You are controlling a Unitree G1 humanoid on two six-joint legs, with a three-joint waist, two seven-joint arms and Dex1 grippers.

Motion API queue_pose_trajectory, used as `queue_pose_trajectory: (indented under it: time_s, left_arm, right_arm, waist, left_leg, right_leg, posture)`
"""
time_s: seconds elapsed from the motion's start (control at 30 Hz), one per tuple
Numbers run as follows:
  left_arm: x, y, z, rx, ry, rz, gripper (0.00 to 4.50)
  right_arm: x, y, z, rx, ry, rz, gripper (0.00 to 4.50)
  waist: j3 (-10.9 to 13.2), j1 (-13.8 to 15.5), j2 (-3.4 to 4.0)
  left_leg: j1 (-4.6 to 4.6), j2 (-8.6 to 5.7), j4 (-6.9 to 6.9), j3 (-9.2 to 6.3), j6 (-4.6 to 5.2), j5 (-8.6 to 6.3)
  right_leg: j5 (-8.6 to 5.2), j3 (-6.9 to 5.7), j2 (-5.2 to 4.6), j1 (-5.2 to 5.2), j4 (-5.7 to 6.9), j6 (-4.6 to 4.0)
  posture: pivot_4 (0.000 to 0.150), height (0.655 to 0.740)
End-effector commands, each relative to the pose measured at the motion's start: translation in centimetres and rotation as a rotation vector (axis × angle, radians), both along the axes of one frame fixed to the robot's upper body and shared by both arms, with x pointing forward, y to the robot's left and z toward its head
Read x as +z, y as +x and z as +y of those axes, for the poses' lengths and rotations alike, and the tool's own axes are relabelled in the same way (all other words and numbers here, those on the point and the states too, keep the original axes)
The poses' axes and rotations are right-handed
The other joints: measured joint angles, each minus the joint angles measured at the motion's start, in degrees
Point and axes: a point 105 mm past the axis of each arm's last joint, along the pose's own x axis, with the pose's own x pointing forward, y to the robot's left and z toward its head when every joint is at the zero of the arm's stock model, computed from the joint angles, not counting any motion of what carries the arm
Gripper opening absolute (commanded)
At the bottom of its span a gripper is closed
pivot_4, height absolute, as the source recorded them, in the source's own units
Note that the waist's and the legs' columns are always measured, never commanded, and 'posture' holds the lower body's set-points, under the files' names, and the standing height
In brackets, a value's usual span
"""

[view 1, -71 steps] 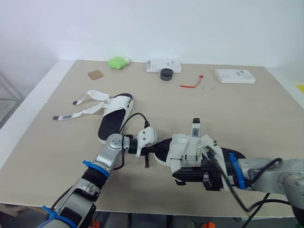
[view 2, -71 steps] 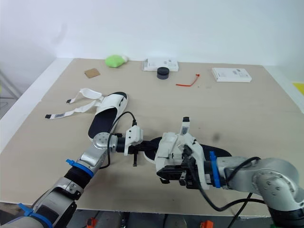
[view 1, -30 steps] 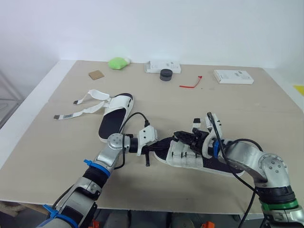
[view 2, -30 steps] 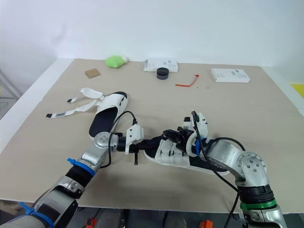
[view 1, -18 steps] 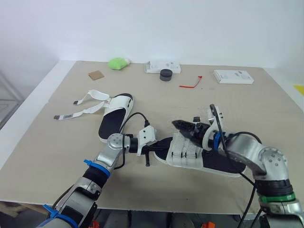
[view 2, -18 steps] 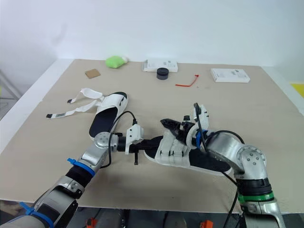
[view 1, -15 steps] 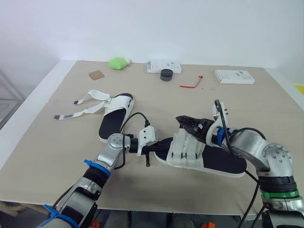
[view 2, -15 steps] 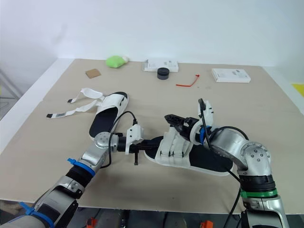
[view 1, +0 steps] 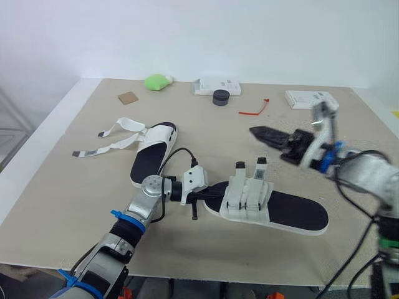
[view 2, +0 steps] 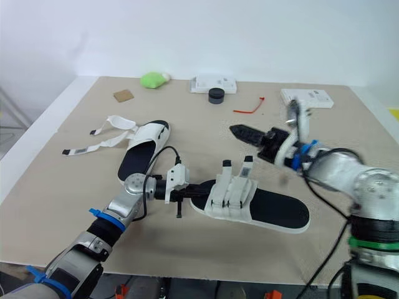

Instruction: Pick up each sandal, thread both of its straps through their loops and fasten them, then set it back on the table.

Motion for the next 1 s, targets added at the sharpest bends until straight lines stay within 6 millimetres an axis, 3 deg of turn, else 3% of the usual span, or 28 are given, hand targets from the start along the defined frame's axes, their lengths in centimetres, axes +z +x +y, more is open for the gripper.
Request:
queue_pose_trajectory:
  time_s: [0.03, 0.17, 0.23, 0.4, 0.6, 0.8, 1.0]
  left_arm:
    - [-1.8, -0.7, 1.0, 0.028, 0.017, 0.131, 0.00]
    - [1.0, -0.7, 1.3, 0.025, -0.081, 0.118, 0.00]
    - [2.1, -0.8, 1.5, 0.015, -0.107, 0.108, 0.00]
    - [7.4, -1.6, 2.8, -0.038, -0.222, 0.032, 0.00]
    - [10.5, -3.0, 5.2, -0.071, -0.257, -0.012, 0.00]
    - [10.9, -4.8, 8.4, -0.082, -0.202, 0.000, 0.00]
    - [10.2, -5.7, 11.4, -0.010, -0.156, 0.032, 0.00]
  right_arm:
    - [0.0, -4.0, 0.2, 0.195, -0.201, -0.129, 3.51]
    - [-2.2, -5.7, -0.7, 0.261, -0.360, -0.125, 3.51]
    - [-3.0, -6.1, -1.0, 0.281, -0.414, -0.128, 3.51]
    - [-5.9, -7.2, -3.4, 0.293, -0.617, -0.111, 3.51]
    - [-8.1, -9.1, -4.0, 0.346, -0.657, -0.070, 3.51]
    - [-10.0, -9.7, -2.9, 0.340, -0.639, -0.065, 3.51]
    - [-11.0, -8.9, -1.6, 0.313, -0.606, -0.092, 3.51]
  waist:
    - [0.12, -0.21, -0.11]
    - [0.20, -0.41, -0.10]
    - [0.35, -0.42, -0.20]
    - [1.22, -0.38, -0.24]
    - [1.64, -0.48, -0.18]
    - [1.71, -0.62, -0.22]
    - [1.75, -0.66, -0.27]
  left_leg:
    - [-0.12, -0.03, -0.03, -0.04, 0.00, -0.01]
    - [-0.18, -0.01, -0.03, 0.03, 0.04, -0.30]
    - [-0.63, -0.03, -0.01, 0.00, 0.17, -0.39]
    - [-0.79, 0.15, -0.01, -0.30, 0.18, -0.40]
    - [-0.75, 0.19, 0.04, -0.35, 0.13, -0.36]
    - [-0.65, 0.35, 0.08, -0.36, -0.05, -0.26]
    - [-0.65, 0.39, 0.09, -0.36, -0.25, -0.14]
  right_leg:
    - [0.00, 0.05, 0.02, -0.07, 0.00, 0.00]
    - [0.05, 0.15, 0.09, -0.27, 0.14, 0.15]
    - [-0.20, 0.37, 0.24, -0.68, 0.76, 0.09]
    - [-0.47, 0.38, 0.71, -1.04, 1.33, 0.05]
    - [-0.80, 0.38, 0.77, -1.19, 1.80, 0.22]
    - [-0.75, 0.40, 0.88, -1.15, 1.87, 0.15]
    - [-0.77, 0.42, 0.90, -1.15, 1.88, -0.13]
  posture:
    - [0.150, 0.7400]
    - [0.150, 0.7400]
    - [0.150, 0.7400]
    - [0.150, 0.7400]
    - [0.150, 0.7400]
    - [0.150, 0.7400]
    - [0.150, 0.7400]
